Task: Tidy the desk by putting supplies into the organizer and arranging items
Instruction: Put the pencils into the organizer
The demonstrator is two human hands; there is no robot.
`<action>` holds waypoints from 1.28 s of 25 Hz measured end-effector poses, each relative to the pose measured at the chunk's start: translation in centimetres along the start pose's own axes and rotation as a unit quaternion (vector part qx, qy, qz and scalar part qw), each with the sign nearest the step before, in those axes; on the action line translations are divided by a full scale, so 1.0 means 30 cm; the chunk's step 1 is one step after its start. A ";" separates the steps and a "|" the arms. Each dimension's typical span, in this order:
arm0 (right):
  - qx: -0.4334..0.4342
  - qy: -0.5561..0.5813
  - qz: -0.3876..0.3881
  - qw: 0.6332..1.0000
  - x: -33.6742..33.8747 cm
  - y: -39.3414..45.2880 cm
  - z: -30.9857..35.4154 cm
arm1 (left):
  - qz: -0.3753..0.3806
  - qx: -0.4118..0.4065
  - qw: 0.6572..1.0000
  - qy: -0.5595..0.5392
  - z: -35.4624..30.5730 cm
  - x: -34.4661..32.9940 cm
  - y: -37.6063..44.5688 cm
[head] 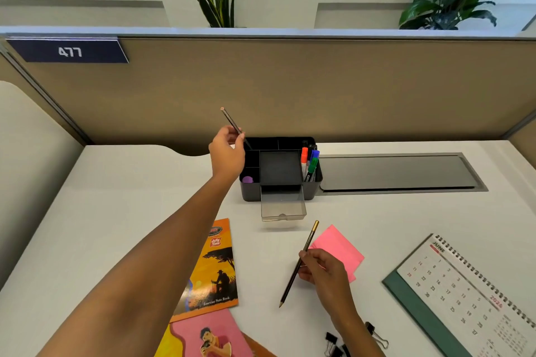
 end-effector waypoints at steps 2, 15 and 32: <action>-0.005 0.000 -0.001 1.000 0.008 0.003 -0.003 | 0.005 0.020 0.999 0.032 0.035 -0.018 0.010; -0.124 0.333 -0.025 0.934 -0.047 -0.027 0.038 | -0.031 -0.078 0.996 0.041 0.024 0.017 -0.128; -0.071 0.089 0.064 0.991 -0.153 -0.080 0.188 | 0.340 -0.101 0.927 0.121 0.165 -0.110 -0.709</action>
Point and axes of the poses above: each hand's wrist, its own y-axis towards the middle knuckle, its own x-axis out of the back of the hand, z = x × y, the point moved 3 cm from there along y, towards the middle knuckle, and after that the axes turned 11 degrees about z, right-handed, at the moved point
